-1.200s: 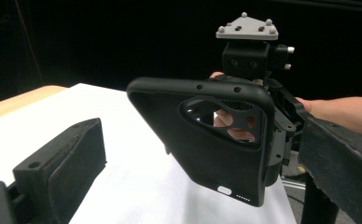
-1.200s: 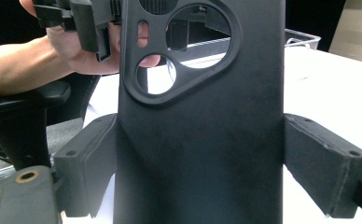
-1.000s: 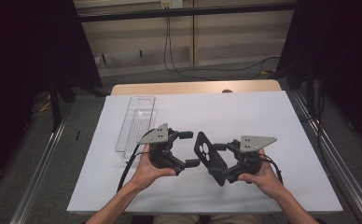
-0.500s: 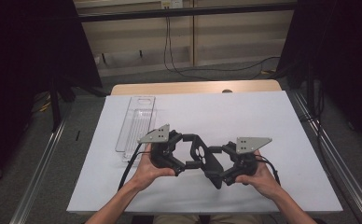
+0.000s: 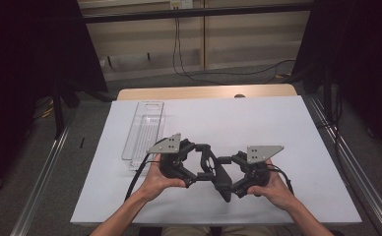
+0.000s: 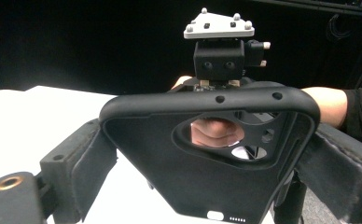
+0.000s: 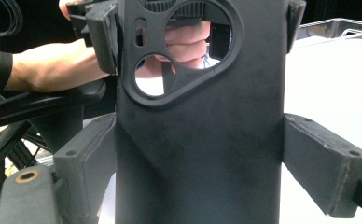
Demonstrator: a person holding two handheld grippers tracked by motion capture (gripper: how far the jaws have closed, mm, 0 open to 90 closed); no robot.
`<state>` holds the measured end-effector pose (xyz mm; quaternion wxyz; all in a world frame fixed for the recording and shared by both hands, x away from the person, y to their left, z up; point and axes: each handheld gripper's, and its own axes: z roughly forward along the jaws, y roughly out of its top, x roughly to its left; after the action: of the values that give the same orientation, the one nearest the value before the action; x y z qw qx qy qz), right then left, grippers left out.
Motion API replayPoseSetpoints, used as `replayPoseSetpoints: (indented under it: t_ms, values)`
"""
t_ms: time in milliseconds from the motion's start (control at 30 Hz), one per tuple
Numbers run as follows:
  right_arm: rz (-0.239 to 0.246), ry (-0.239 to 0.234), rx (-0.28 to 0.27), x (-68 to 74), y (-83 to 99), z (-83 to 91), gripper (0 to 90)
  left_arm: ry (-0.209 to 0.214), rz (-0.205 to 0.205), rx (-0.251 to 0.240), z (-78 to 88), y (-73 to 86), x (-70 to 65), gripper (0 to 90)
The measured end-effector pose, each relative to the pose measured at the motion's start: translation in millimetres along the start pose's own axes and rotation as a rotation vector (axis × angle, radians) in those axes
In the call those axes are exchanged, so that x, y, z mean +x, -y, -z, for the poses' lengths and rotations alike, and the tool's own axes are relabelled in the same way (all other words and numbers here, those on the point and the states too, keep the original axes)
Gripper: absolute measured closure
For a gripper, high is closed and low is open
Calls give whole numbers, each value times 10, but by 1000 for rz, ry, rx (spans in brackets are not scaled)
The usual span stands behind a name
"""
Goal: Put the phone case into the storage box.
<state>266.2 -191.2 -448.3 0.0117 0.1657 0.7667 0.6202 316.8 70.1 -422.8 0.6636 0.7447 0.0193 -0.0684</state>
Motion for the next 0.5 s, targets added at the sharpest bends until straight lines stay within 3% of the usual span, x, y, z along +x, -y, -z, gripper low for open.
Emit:
replayPoseSetpoints:
  t_ms: [167, 500]
  values:
    - [6, 2, 3, -2, -1, -5, 141, 10, 17, 6, 7, 0, -2, 105]
    - [12, 16, 9, -12, 1, 1, 141, -12, 41, 28, 11, -15, 15, 122]
